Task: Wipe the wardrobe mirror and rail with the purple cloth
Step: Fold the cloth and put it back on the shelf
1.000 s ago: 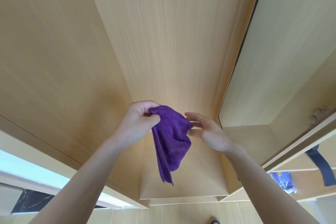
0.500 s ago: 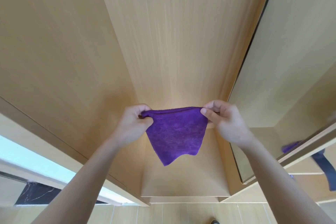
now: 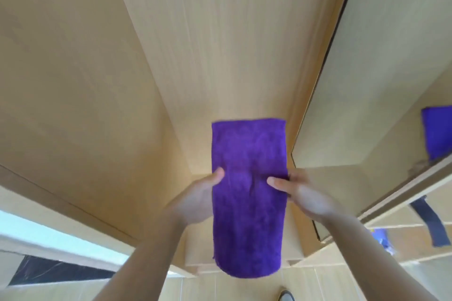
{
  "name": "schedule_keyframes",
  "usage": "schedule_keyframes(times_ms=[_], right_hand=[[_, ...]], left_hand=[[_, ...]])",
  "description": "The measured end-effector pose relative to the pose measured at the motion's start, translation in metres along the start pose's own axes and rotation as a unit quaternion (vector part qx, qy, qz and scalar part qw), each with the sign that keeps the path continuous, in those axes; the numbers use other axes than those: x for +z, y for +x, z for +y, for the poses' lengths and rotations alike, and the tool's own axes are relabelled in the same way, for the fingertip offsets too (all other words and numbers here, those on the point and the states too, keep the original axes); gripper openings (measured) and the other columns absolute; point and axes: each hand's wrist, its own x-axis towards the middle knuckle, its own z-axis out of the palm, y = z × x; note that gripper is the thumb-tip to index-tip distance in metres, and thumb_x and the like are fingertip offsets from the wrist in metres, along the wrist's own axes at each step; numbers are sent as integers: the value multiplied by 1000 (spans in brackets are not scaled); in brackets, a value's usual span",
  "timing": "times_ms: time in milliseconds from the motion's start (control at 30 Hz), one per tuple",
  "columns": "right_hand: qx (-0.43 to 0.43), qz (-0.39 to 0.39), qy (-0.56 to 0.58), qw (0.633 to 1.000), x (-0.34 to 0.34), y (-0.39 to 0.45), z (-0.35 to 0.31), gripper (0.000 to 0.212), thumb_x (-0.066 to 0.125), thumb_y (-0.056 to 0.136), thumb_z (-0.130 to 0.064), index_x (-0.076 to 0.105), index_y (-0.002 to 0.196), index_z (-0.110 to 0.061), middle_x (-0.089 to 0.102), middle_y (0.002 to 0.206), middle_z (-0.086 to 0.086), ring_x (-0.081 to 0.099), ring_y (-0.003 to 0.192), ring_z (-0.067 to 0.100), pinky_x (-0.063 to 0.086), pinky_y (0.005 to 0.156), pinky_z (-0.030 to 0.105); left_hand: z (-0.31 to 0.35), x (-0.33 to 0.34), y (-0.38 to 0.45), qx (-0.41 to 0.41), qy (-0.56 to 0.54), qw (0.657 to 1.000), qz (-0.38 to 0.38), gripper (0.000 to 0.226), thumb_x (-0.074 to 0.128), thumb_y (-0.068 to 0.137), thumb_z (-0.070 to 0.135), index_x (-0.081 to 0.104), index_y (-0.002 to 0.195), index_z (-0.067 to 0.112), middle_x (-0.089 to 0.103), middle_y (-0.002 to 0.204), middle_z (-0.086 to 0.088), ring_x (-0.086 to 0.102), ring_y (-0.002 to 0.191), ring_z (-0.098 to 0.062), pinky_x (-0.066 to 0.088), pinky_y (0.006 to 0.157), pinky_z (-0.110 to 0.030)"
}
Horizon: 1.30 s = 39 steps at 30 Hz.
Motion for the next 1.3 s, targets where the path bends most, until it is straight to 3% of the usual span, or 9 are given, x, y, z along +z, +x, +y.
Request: schedule_keyframes(times_ms=[233,500,633,700,833,900,1133,1200,1300], right_hand=[[266,59,43,961,26,-1,81,30,58,93,9,62,121,17,65,126,32,63,119,43,49,107,52],[63,11,164,984,0,9,29,35,72,83,-8,70,115,6,73,114,24,73,104,36,59,83,34],[146,114,18,983,6,14,71,61,79,70,-2,62,128,-1,71,120,20,68,110,40,58,93,49],[189,168,-74,965,10,18,92,78,79,74,5,47,144,-5,64,126,17,65,108,34,56,84,37],[164,70,-239,955,16,20,113,95,81,62,-16,42,147,-32,58,121,3,61,99,20,48,70,20],[145,32,-333,931,21,22,117,79,74,68,-14,49,140,-33,57,123,-3,59,102,18,46,72,20],[10,80,-415,906,27,19,53,16,78,82,-22,68,91,-31,53,111,-6,55,103,13,37,81,19],[-24,88,-341,936,22,2,8,13,80,78,-29,67,81,-33,67,98,-12,63,94,8,42,74,20],[-139,82,-145,976,18,-23,-77,16,77,80,-25,66,82,-14,72,77,-2,67,75,13,47,67,17]], left_hand=[[-68,-24,9,-176,89,969,150,35,53,94,-9,64,127,-7,72,122,-21,70,108,-32,57,90,-40],[4,-31,9,-49,128,976,169,23,60,94,13,77,108,8,78,104,-10,76,85,-21,61,69,-31],[-20,-26,22,-62,211,951,220,18,66,89,3,71,106,7,76,106,-13,74,85,-18,59,76,-28],[-41,-26,27,-73,253,930,257,44,72,84,-1,57,124,9,70,114,-19,68,95,-26,56,92,-35],[-61,-40,25,-67,347,912,208,87,79,75,2,35,147,24,63,116,-14,64,96,-24,53,87,-31],[-63,-46,22,-56,458,867,188,78,75,76,1,44,144,22,59,114,-5,61,90,-18,52,75,-23],[-19,-41,-14,70,692,684,219,16,67,91,21,64,107,21,48,115,3,52,110,-18,50,92,-38],[16,-30,-40,154,650,714,210,15,69,90,26,62,104,25,55,113,10,56,102,-10,49,85,-29],[90,14,-77,261,457,837,152,11,66,86,32,59,92,26,64,78,18,57,63,-1,45,58,-15]])
